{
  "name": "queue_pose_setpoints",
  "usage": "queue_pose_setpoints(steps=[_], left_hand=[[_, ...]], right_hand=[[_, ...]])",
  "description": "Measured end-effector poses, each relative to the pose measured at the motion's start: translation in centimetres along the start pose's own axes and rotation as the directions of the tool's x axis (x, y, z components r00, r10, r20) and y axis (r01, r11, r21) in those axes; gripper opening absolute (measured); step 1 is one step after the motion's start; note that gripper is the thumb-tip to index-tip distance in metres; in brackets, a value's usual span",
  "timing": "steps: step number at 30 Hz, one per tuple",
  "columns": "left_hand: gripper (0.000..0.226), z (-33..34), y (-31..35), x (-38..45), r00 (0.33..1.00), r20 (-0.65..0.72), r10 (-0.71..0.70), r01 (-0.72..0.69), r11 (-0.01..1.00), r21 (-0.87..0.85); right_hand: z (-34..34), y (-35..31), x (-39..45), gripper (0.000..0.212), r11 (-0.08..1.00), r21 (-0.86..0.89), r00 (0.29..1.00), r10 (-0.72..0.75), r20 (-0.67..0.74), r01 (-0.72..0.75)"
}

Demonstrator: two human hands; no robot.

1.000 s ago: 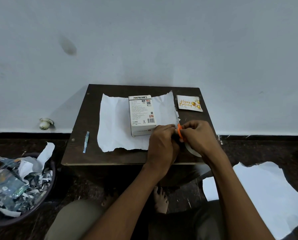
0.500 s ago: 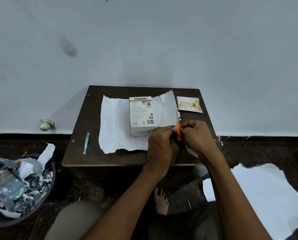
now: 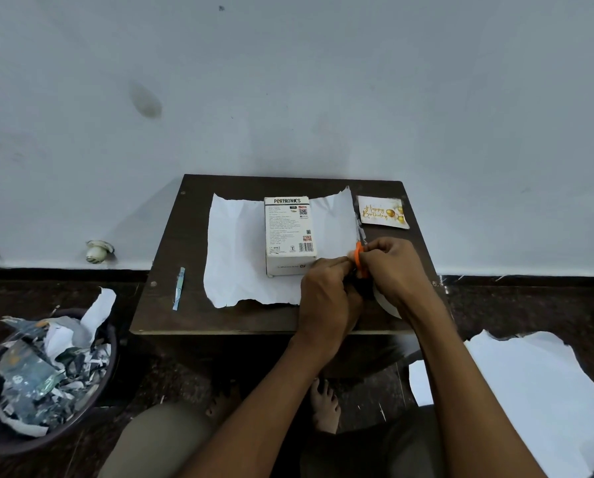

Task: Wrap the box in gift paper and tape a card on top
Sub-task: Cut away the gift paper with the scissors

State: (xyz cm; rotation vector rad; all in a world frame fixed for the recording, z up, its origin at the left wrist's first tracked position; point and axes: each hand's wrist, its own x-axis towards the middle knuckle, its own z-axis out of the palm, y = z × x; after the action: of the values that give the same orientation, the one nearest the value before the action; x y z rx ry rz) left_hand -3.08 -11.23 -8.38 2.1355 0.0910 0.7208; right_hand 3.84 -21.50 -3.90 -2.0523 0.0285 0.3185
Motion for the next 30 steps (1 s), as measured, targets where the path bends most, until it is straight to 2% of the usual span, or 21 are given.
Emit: queue_pose_setpoints(steps=[7,25,30], left_hand=[[0.027,-0.16,0.19,-0.04,0.999,-0.013,0.035,-0.035,0.999,0.008],[0.025,0.03,0.06,-0.28,1.000,0.000,-0.002,0.002,1.000,0.011],[0.031,0.01,0.01,-0.23,1.000,-0.003,-0.002,0.002,1.000,0.016]], right_hand=[[-0.46,-0.28,0.09,0.011,1.000,-0.022,1.000,0.010,0.000,-0.010],[0.15,-0.70,0.66,0.007,0.996,-0.084,0.998,-0.019,-0.057,0.014],[0.35,-0.82,0.59,0.010,0.995,-0.099,0.996,-0.039,-0.079,0.031]])
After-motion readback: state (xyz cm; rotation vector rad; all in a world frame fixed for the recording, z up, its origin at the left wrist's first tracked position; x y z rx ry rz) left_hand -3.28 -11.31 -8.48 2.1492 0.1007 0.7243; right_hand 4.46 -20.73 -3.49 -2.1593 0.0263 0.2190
